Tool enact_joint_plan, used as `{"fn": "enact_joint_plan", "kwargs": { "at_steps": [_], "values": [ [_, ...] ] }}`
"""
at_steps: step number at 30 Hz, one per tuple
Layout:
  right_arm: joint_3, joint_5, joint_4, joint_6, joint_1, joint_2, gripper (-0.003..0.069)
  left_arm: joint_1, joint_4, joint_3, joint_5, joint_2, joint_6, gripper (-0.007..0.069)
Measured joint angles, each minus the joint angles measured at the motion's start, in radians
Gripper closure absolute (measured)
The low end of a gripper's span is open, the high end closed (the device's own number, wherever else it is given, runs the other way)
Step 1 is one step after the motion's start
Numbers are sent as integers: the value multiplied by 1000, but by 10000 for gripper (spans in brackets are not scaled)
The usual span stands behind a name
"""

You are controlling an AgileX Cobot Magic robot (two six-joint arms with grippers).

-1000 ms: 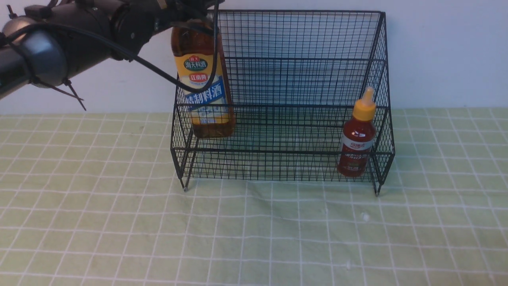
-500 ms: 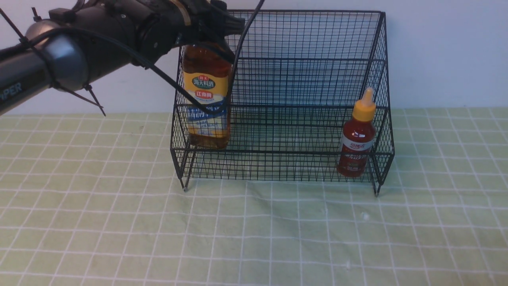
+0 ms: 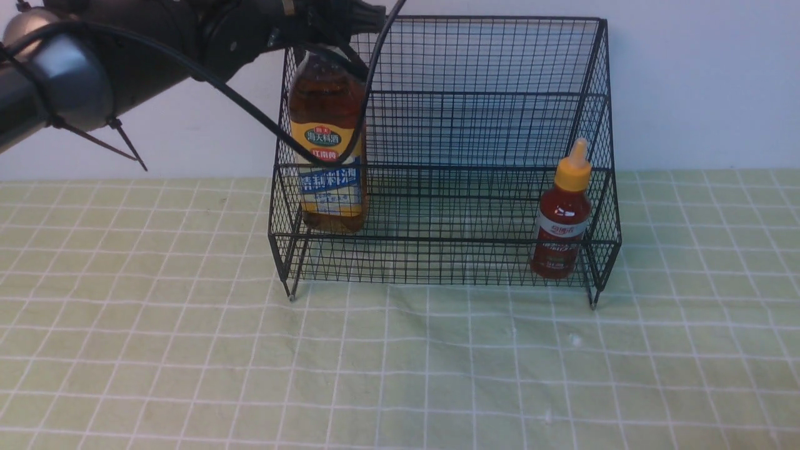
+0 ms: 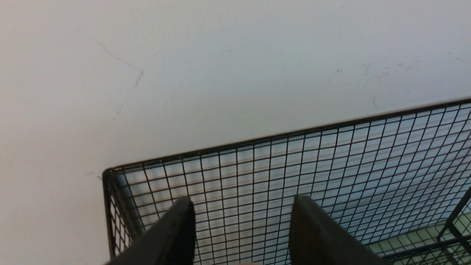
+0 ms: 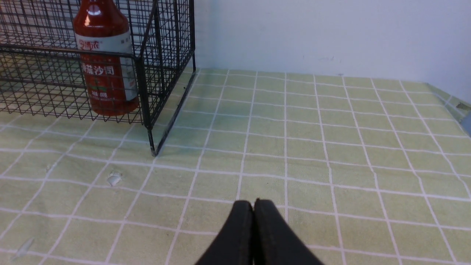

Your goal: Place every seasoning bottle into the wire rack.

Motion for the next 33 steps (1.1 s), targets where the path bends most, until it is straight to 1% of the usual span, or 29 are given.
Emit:
{"fn": "enact_joint_plan", "kwargs": {
  "at_steps": [5,10,12,13,14,15,17,18,19,20,22,24,26,28,30,31,32,33],
  "values": [
    [0,0,0,0,0,0,673,0,0,0,19,-53,0,302],
    [0,0,0,0,0,0,673,0,0,0,129,-113,8,307],
    [0,0,0,0,0,0,673,0,4,-1,244,-159,47,342],
    [0,0,0,0,0,0,673,0,5,-1,254,-166,56,346],
    [0,0,0,0,0,0,673,0,15,-2,369,-198,111,392],
    [0,0,0,0,0,0,673,0,16,-2,410,-211,141,417],
    [0,0,0,0,0,0,673,0,14,-2,561,-241,226,487],
    [0,0,0,0,0,0,673,0,14,-2,593,-244,235,495],
    [0,0,0,0,0,0,673,0,6,-2,691,-258,285,548],
    [0,0,0,0,0,0,673,0,-3,-2,770,-267,314,581],
    [0,0,0,0,0,0,673,0,-16,0,896,-281,320,614],
    [0,0,0,0,0,0,673,3,-27,22,974,-297,287,627],
    [0,0,0,0,0,0,673,4,-34,73,982,-326,248,631],
    [0,-1,0,0,0,0,673,4,-53,169,953,-386,205,631],
    [0,-1,0,0,0,0,673,4,-91,289,889,-479,168,631],
    [0,-1,0,0,0,0,673,4,-95,289,882,-489,164,631],
    [0,-1,0,0,0,0,673,4,-118,381,823,-562,143,631],
    [0,-1,0,0,0,0,673,4,-129,426,779,-606,130,631]
  ]
}}
